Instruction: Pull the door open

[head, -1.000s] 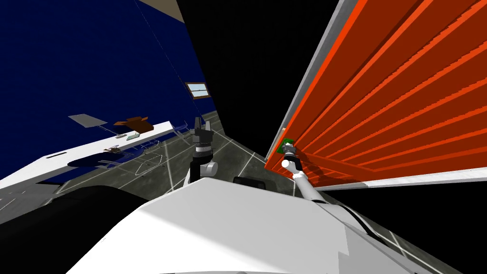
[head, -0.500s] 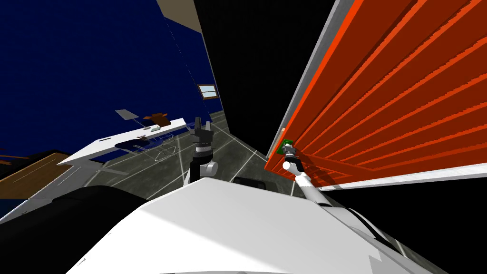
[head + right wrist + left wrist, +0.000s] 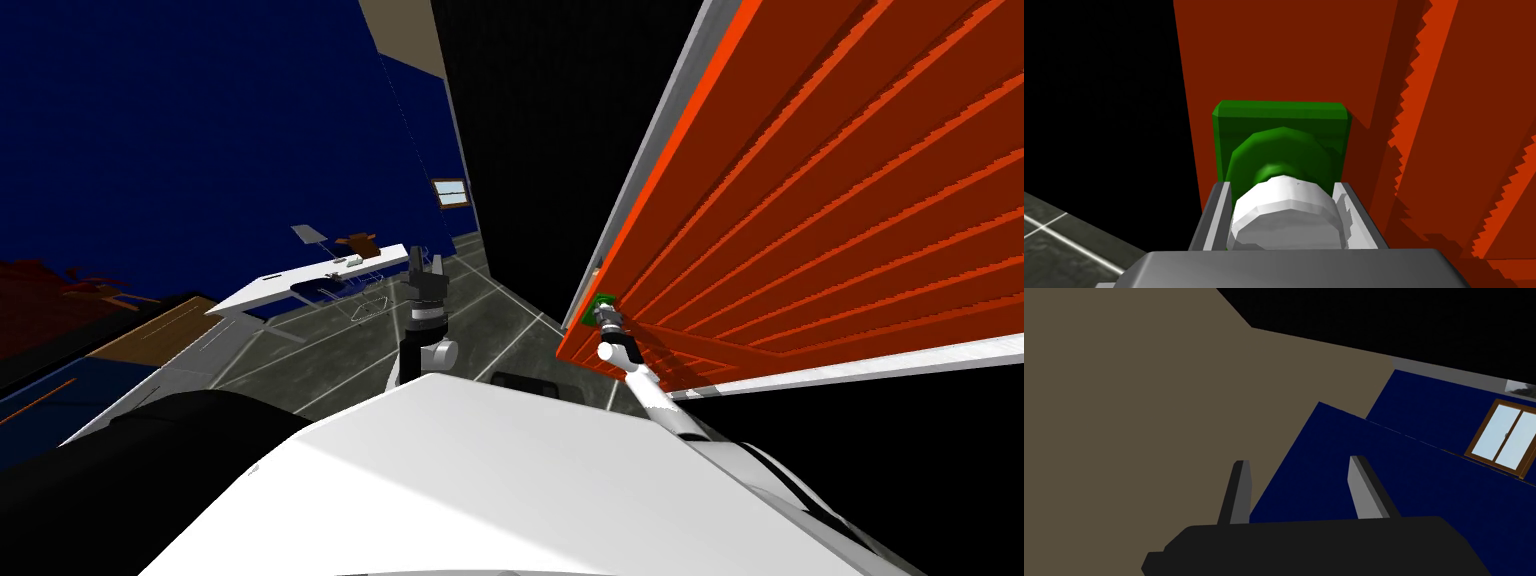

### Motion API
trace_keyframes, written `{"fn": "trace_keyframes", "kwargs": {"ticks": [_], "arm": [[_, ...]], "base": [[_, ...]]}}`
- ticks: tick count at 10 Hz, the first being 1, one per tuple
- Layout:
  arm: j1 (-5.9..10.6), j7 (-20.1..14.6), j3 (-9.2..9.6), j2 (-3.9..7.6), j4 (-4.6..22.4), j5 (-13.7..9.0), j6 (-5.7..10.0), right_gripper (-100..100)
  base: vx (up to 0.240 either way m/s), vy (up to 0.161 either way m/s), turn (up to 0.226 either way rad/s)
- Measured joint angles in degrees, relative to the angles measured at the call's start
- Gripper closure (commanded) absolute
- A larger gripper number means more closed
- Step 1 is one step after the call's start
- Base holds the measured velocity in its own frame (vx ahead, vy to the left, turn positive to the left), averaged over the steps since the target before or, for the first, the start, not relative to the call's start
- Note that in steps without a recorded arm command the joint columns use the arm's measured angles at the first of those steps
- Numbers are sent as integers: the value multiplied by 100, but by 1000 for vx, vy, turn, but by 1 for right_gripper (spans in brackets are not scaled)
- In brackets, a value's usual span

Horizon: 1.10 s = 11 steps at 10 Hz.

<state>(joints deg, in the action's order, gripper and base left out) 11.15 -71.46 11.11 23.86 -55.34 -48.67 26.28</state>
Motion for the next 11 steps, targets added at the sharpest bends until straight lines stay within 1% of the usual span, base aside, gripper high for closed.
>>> {"fn": "trace_keyframes", "kwargs": {"ticks": [2, 4, 7, 9, 10, 11], "arm": [[-36, -72, 76, 93, -100, -1, 2, 100], [-63, -168, 214, 155, -158, 20, 26, 100], [-105, -386, 460, 311, -225, 48, 68, 100], [-165, -474, 579, 379, -329, 56, 67, 100], [-182, -519, 641, 417, -378, 61, 68, 100], [-193, -528, 664, 410, -378, 65, 58, 100]], "base": [[-205, -79, 106], [-206, -76, 103], [-205, -81, 102], [-185, -82, 92], [-79, -42, 34], [-123, -31, 94]]}}
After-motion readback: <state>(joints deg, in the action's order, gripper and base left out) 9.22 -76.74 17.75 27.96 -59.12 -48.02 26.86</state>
